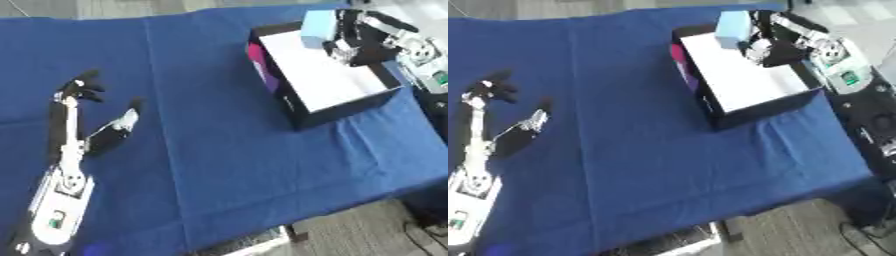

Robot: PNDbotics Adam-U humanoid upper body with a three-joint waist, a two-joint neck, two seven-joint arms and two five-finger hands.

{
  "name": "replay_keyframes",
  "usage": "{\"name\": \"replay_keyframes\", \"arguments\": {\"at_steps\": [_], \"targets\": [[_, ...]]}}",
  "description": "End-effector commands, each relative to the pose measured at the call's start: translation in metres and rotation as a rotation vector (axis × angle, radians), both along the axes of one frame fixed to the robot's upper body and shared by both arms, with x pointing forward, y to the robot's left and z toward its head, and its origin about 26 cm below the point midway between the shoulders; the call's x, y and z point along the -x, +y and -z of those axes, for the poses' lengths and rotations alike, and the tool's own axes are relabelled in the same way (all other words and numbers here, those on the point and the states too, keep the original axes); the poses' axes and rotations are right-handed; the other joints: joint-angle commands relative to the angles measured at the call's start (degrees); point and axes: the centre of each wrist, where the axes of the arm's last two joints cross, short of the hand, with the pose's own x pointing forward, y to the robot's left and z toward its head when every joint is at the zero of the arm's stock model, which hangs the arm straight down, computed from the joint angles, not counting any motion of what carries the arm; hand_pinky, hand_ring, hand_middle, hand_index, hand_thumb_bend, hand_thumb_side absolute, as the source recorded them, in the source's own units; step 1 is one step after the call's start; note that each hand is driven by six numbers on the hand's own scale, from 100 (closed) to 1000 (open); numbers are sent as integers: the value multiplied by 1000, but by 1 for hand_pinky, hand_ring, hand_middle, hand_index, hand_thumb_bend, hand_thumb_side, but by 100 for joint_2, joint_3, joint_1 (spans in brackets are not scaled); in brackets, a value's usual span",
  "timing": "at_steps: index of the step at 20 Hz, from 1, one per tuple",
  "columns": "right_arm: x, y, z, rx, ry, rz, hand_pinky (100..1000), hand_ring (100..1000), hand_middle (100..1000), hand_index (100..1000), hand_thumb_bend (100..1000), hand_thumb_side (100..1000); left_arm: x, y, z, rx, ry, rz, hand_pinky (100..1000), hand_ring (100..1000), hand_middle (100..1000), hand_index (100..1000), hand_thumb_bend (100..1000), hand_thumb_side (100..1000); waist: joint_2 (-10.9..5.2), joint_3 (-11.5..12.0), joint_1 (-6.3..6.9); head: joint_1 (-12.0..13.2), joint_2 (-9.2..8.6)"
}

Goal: Pick up the objects with one hand, pass them to the other hand, and then place them into the box on the other side of the table.

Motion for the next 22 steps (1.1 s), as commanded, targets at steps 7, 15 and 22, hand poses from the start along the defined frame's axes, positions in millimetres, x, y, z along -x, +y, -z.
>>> {"name": "replay_keyframes", "arguments": {"at_steps": [7,15,22], "targets": [[3,-5,-23,223,-46,-33,918,1000,1000,1000,100,346,-3,2,-8,-8,-29,-1,792,550,576,825,570,456,-215,-5,46,18,-3],[4,1,-29,263,-80,-47,927,1000,1000,1000,100,275,-3,2,-7,-10,-30,-4,789,549,577,824,574,452,-213,2,49,23,35],[7,8,-45,67,-194,-43,886,1000,1000,1000,100,383,-4,5,-11,-10,-40,-8,787,550,577,824,573,447,-220,12,55,319,41]]}}
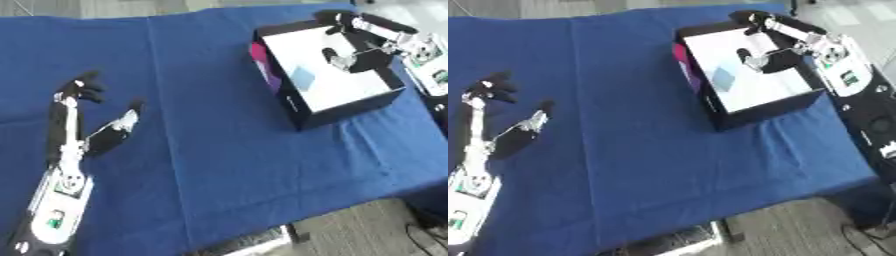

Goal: Pick up the objects with one hand, pass them to the other hand, and then place them into the box on the other side of the table.

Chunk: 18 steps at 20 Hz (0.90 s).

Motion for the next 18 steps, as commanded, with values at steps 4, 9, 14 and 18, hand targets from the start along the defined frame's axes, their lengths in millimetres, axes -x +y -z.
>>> {"name": "replay_keyframes", "arguments": {"at_steps": [4,9,14,18], "targets": [[16,-2,-53,-323,-180,-24,889,1000,1000,1000,100,446,-5,4,-20,-2,-54,-6,786,551,578,825,571,445,-245,25,74,566,36],[27,-7,-69,-509,-160,-69,907,1000,1000,1000,100,464,-9,14,-33,-17,-52,-41,786,562,591,829,570,444,-293,82,109,914,36],[35,-16,-76,-576,-169,-89,894,1000,1000,1000,100,470,-15,26,-51,-25,-37,-109,784,567,606,839,551,478,-351,154,161,1093,36],[42,-17,-82,-601,-218,-68,888,1000,1000,1000,100,470,-21,38,-69,-39,-9,-163,784,574,620,844,540,501,-412,223,213,1123,36]]}}
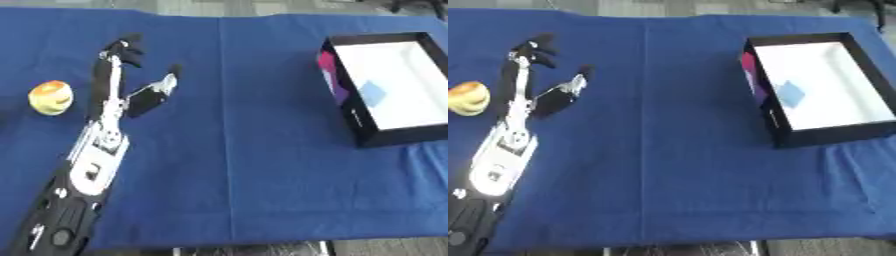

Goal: Pick up the objects with one hand, pass them to the other hand, and then place them into the box on the other side of the table.

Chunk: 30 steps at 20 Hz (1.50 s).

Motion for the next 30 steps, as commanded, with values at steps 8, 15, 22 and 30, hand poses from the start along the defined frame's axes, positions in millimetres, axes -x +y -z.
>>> {"name": "replay_keyframes", "arguments": {"at_steps": [8,15,22,30], "targets": [[17,-11,-21,7,-43,91,880,1000,1000,1000,100,470,-19,55,-72,-163,24,-167,805,626,658,851,579,493,-285,118,147,-113,-4],[19,-15,-13,28,-22,130,874,1000,1000,1000,100,470,-32,115,-102,-340,180,-230,813,666,677,852,627,519,-275,174,173,-131,-4],[20,-20,-7,44,-1,160,877,1000,1000,1000,100,470,-36,175,-127,-417,334,-344,820,703,685,845,681,505,-239,183,182,92,-4],[22,-24,-4,49,16,188,877,1000,1000,1000,100,470,-31,229,-133,-469,507,-417,817,729,689,838,702,524,-198,183,207,362,-4]]}}
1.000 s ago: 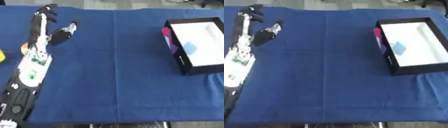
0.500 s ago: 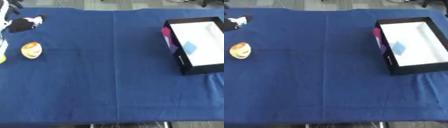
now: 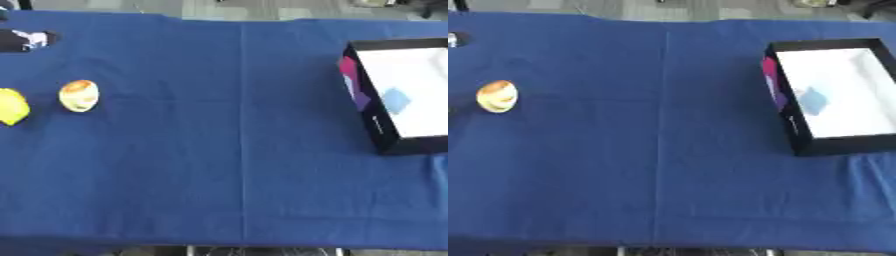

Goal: Pick up the objects with one hand, pass them to the other hand, and then place them into the box on the other side of the table.

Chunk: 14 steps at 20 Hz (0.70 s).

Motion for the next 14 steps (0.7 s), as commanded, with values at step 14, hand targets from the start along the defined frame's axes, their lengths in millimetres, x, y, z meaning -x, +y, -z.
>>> {"name": "replay_keyframes", "arguments": {"at_steps": [14], "targets": [[6,-13,-2,47,30,57,879,1000,1000,1000,100,470,19,69,-10,-58,321,-5,830,795,728,842,862,521,-110,34,48,310,-6]]}}
